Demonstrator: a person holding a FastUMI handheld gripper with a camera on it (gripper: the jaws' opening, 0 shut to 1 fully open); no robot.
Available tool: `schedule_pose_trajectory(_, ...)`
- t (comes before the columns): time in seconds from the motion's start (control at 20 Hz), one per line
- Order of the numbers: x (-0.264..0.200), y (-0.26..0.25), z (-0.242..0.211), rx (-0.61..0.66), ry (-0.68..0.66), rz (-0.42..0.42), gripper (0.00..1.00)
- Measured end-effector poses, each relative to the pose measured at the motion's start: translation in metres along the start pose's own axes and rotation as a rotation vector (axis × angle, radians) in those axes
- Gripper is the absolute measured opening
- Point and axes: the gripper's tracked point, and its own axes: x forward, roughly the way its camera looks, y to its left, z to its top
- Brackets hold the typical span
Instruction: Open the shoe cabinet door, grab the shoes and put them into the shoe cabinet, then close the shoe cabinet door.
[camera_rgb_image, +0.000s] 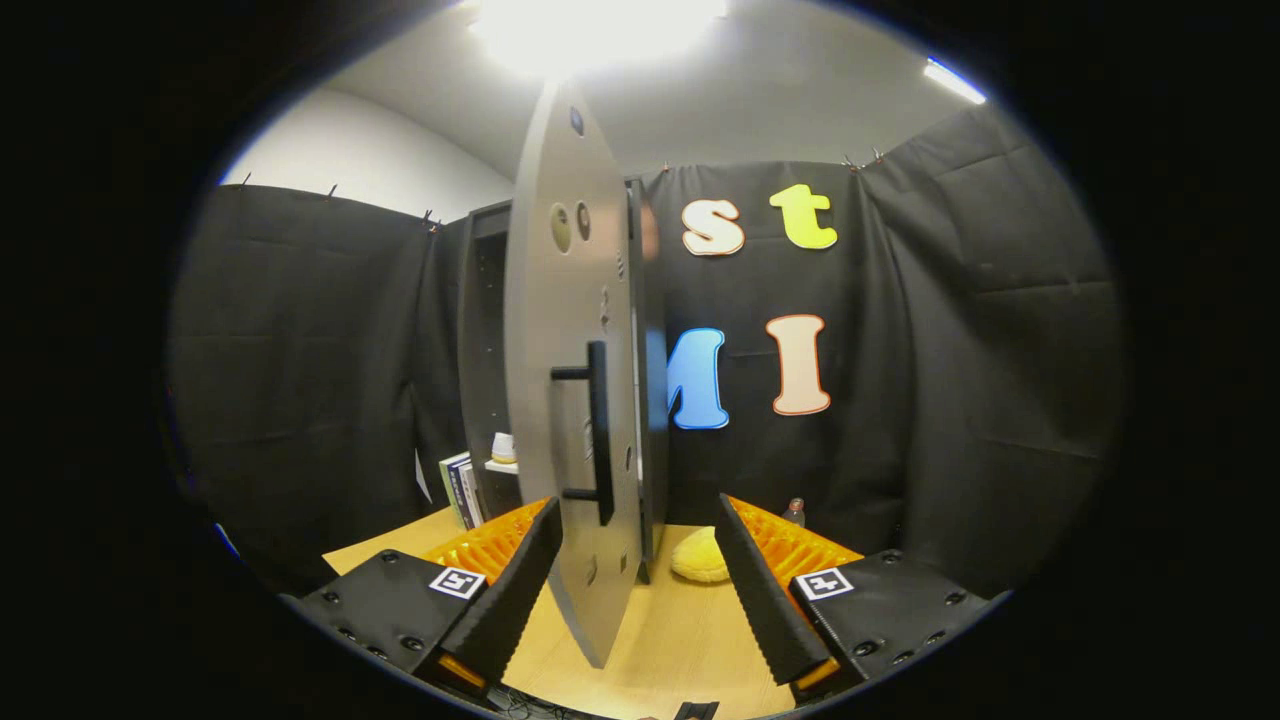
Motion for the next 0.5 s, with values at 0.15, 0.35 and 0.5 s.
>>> schedule_pose_trajectory(0.15,0.022,-0.018,0.005,0.03,-0.015,-0.042,0.97)
schedule_pose_trajectory(0.35,0.048,-0.032,0.017,0.022,-0.045,-0.09,0.97)
schedule_pose_trajectory(0.5,0.067,-0.03,0.024,-0.031,-0.048,-0.113,0.97)
